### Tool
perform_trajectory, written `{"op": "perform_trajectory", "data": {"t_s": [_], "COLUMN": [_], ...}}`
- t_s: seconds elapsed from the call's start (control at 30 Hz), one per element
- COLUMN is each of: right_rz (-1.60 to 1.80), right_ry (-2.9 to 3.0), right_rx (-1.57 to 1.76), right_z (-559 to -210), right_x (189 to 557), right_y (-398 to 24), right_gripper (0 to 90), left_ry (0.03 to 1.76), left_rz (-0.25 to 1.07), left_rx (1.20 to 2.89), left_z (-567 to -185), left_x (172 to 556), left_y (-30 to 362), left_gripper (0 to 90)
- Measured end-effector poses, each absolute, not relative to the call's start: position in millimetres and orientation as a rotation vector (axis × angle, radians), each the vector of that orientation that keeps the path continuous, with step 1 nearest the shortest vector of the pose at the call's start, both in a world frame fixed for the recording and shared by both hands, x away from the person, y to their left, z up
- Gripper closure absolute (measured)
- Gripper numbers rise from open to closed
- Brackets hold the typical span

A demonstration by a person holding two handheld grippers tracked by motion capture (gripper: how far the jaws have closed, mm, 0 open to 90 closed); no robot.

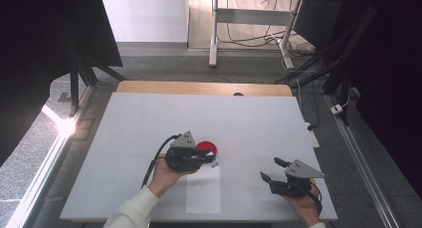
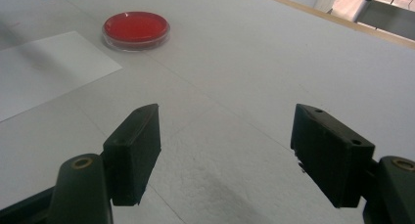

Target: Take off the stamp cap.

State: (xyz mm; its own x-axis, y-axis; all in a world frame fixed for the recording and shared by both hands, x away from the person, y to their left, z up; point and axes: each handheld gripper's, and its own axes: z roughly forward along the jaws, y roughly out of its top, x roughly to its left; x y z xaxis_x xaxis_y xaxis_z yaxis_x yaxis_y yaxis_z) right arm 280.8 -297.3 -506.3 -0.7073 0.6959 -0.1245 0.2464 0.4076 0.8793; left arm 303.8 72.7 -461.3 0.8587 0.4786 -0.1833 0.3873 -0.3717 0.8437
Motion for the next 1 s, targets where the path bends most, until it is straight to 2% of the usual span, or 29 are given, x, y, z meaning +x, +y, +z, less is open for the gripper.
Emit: {"op": "perform_trajectory", "data": {"t_s": [1.0], "right_rz": [1.271], "right_ry": [2.155], "right_rx": [0.789], "right_z": [-502.5], "right_x": [273.5], "right_y": [-258.3], "right_gripper": [28.2], "left_ry": [0.624], "left_rz": [0.110], "left_rx": [1.993], "left_z": [-460.3], "left_x": [304.0], "left_y": [69.5], "left_gripper": [74.8]}}
